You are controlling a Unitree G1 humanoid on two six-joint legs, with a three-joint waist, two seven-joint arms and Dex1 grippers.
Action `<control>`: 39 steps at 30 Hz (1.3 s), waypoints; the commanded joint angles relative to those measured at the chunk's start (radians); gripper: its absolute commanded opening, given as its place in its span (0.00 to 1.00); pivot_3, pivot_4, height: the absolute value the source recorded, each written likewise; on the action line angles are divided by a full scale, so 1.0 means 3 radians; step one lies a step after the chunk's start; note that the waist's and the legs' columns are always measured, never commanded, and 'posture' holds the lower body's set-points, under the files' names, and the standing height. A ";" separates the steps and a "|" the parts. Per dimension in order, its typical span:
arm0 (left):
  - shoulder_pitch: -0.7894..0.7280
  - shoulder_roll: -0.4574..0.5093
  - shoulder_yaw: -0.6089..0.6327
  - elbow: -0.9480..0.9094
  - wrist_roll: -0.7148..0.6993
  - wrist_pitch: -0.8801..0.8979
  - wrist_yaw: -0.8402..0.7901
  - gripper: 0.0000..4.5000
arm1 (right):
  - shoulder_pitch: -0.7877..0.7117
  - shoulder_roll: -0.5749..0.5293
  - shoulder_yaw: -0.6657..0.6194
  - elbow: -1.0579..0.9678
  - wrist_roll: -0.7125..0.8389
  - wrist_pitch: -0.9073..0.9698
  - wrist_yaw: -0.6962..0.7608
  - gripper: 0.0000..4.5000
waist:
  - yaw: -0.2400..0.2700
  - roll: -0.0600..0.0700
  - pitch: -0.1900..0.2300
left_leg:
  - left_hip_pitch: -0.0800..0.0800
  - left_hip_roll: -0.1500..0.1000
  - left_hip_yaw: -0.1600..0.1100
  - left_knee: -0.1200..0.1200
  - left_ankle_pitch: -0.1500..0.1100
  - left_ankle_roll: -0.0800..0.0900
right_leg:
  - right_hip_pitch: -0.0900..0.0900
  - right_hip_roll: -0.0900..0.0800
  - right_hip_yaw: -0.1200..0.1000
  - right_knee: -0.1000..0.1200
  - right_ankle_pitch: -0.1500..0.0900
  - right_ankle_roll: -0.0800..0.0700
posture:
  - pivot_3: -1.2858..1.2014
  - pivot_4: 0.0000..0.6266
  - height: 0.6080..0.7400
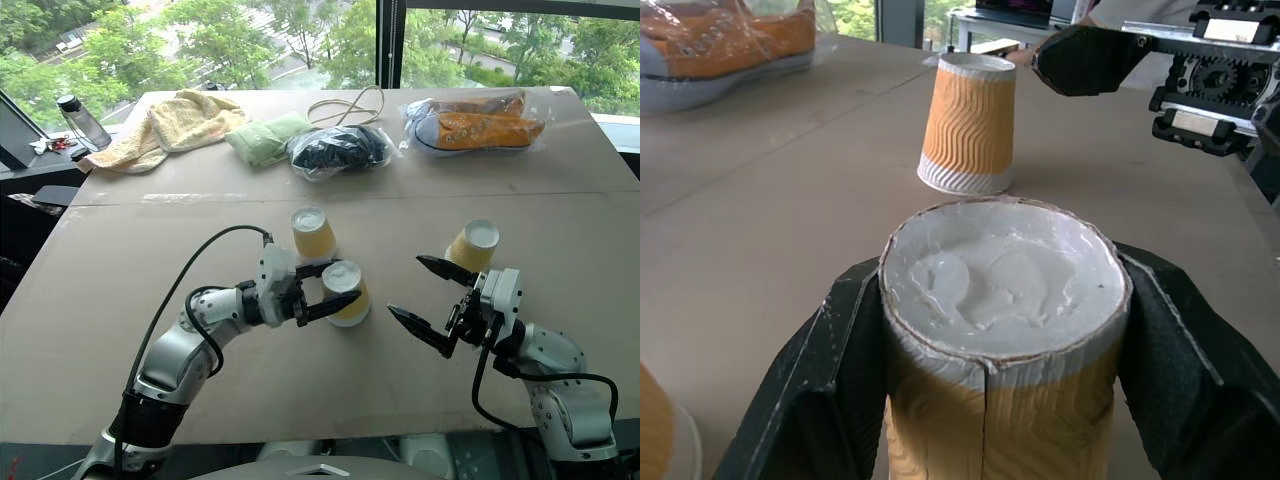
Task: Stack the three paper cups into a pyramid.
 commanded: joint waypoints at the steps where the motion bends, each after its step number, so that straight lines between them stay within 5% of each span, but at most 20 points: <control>1: -0.0149 -0.0139 -0.0119 0.0152 0.0112 -0.0215 -0.0085 0.62 | 0.0051 0.0004 -0.0082 -0.0188 0.0018 -0.0085 -0.0065 1.00 | 0.0009 0.0000 0.0000 | 0.0000 -0.0001 0.0000 0.0000 0.0000 0.0000 | 0.0001 0.0000 0.0000 0.0000 0.0000 0.0000 | 0.52 0.24 1.00; 13: -0.0667 -0.0733 -0.0516 0.0886 0.0539 -0.0664 -0.0107 0.62 | 0.0321 -0.0261 -0.0515 -0.0133 0.0186 -0.0116 0.0093 1.00 | 0.0026 0.0000 0.0000 | -0.0001 -0.0013 0.0002 0.0006 0.0001 0.0001 | 0.0003 0.0003 -0.0010 0.0000 0.0002 0.0005 | 0.52 0.24 1.00; 28: -0.0857 -0.1042 -0.0514 0.1212 0.0713 -0.0834 -0.0019 0.62 | 0.0493 -0.0424 -0.0881 0.0028 0.0267 -0.0133 0.0363 1.00 | 0.0022 0.0001 -0.0001 | 0.0000 -0.0012 0.0003 0.0008 0.0001 0.0001 | 0.0003 0.0006 -0.0009 0.0003 0.0003 0.0007 | 0.52 0.24 1.00; 33: -0.0841 -0.1039 -0.0486 0.1178 0.0718 -0.0830 -0.0001 0.99 | 0.0493 -0.0402 -0.0867 0.0026 0.0256 -0.0135 0.0367 1.00 | 0.0023 0.0001 -0.0001 | 0.0000 -0.0012 0.0003 0.0008 0.0001 0.0001 | 0.0003 0.0006 -0.0009 0.0003 0.0004 0.0007 | 0.52 0.24 1.00; 39: -0.0791 -0.0953 -0.0404 0.0844 0.0614 -0.0725 0.0007 0.99 | 0.0468 -0.0407 -0.0864 0.0022 0.0273 -0.0119 0.0372 1.00 | 0.0021 0.0001 -0.0001 | 0.0000 -0.0011 0.0003 0.0008 0.0002 0.0001 | 0.0003 0.0006 -0.0009 0.0003 0.0004 0.0007 | 0.52 0.24 1.00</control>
